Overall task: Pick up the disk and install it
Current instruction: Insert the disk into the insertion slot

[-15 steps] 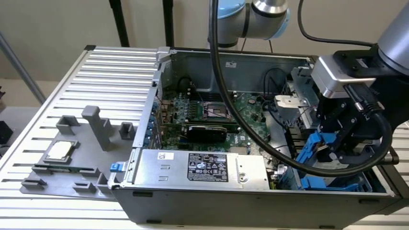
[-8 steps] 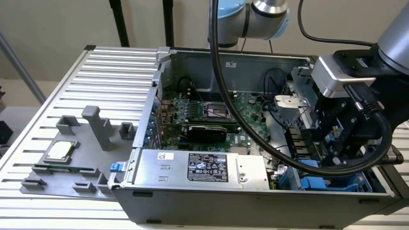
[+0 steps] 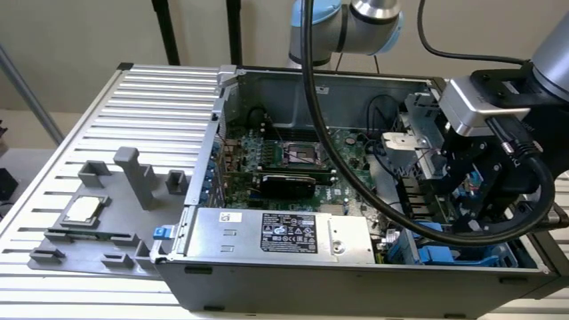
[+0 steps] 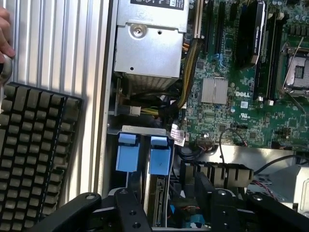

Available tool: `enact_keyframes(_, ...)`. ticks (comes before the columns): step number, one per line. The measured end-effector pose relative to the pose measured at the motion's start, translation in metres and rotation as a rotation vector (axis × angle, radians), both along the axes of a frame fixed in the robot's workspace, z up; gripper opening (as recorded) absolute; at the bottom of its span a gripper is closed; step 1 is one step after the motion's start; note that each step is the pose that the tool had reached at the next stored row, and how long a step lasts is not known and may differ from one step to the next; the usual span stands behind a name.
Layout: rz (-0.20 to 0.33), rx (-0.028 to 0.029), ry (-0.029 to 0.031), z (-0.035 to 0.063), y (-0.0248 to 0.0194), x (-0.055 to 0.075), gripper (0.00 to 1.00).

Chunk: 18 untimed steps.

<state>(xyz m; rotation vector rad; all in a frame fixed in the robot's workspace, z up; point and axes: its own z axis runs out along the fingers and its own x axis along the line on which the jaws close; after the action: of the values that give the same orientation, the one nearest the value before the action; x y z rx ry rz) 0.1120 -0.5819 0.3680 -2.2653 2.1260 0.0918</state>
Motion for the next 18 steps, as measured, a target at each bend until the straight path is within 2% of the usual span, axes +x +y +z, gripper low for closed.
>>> enact_keyframes(1, 0.000, 0.0002, 0.0000, -0.0001, 0.0000, 0.0000, 0.00)
enact_keyframes(18, 0.000, 0.0002, 0.0000, -0.0001, -0.0001, 0.0001, 0.00)
